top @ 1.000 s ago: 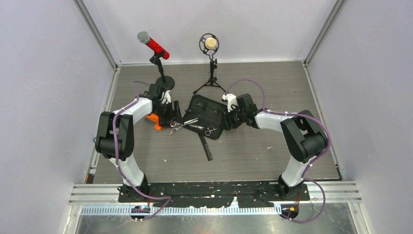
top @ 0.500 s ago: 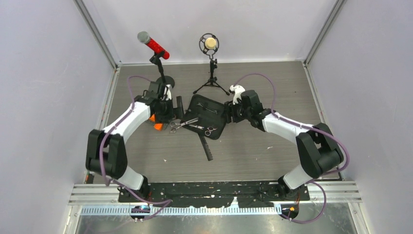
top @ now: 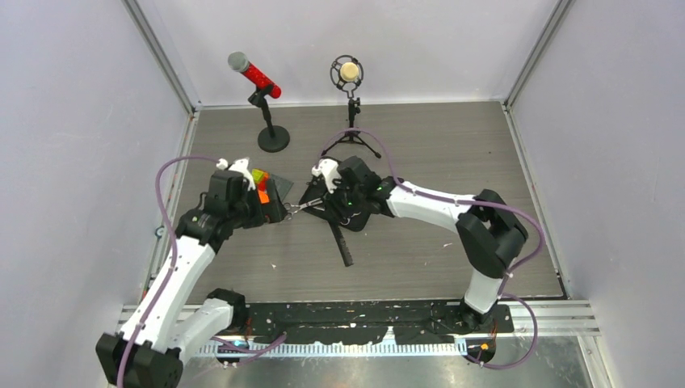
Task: Sort the hair-cutting tools
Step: Place the scissors in the hairdressing tool bag.
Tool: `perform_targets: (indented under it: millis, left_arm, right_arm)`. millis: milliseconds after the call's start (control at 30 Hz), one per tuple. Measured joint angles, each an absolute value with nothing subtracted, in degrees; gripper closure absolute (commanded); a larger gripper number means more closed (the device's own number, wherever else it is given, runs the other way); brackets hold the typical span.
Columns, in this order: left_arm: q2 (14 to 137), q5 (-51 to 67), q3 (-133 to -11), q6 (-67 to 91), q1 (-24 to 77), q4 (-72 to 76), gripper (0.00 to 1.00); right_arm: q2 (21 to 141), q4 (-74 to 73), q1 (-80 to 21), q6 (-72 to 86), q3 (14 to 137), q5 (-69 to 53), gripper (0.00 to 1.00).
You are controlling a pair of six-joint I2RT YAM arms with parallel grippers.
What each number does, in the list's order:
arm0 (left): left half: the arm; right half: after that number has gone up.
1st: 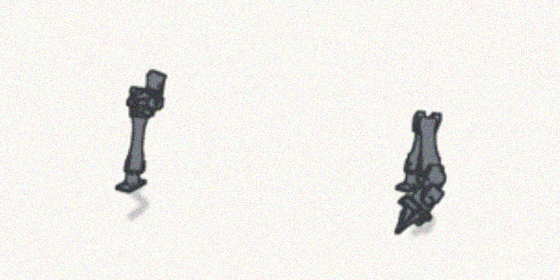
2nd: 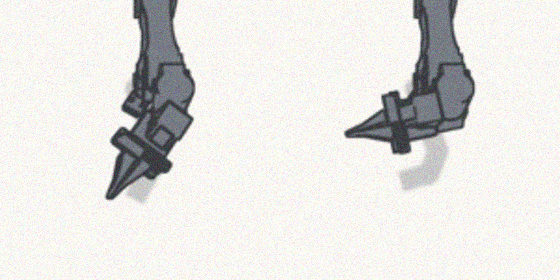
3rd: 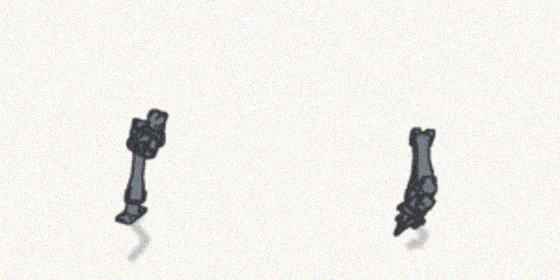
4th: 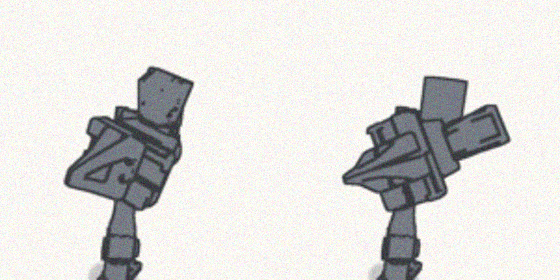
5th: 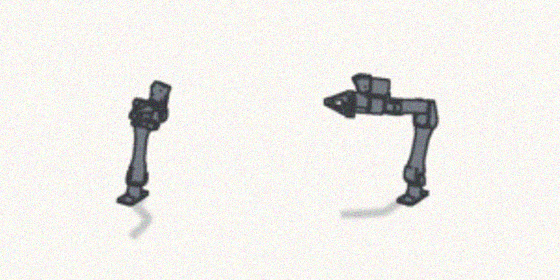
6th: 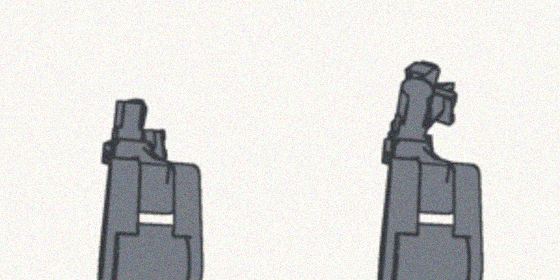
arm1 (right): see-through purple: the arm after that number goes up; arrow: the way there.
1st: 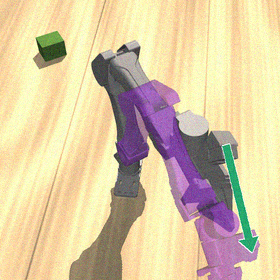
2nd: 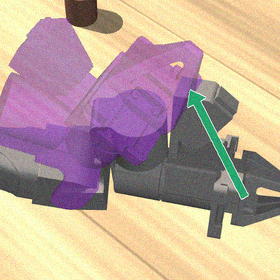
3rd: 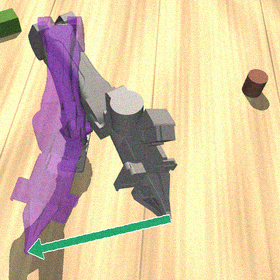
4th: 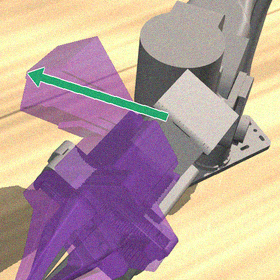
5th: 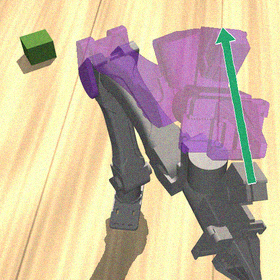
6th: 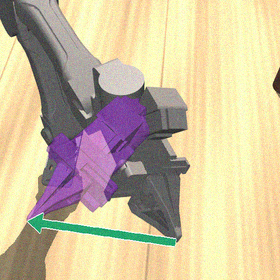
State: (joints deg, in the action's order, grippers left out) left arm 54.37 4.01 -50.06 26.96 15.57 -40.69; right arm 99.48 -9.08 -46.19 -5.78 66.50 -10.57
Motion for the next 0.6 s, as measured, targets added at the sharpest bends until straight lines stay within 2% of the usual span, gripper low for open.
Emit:
perform_targets:
  millis: [233,400,600]
  left_arm:
    - [43.86,2.28,-45.28,27.07,15.42,-45.67,0.01]
    - [42.33,1.76,-44.01,27.07,15.38,-46.96,0.01]
    - [42.87,1.74,-43.59,27.07,15.35,-47.07,0.02]
  right_arm:
    - [108.53,-15.46,-48.6,-8.93,73.8,-9.69,0.7]
    - [111.77,-18.81,-49.58,-10.35,75.81,-8.84,0.73]
    - [113.58,-20.64,-50.3,-11.7,77.87,-7.27,0.86]
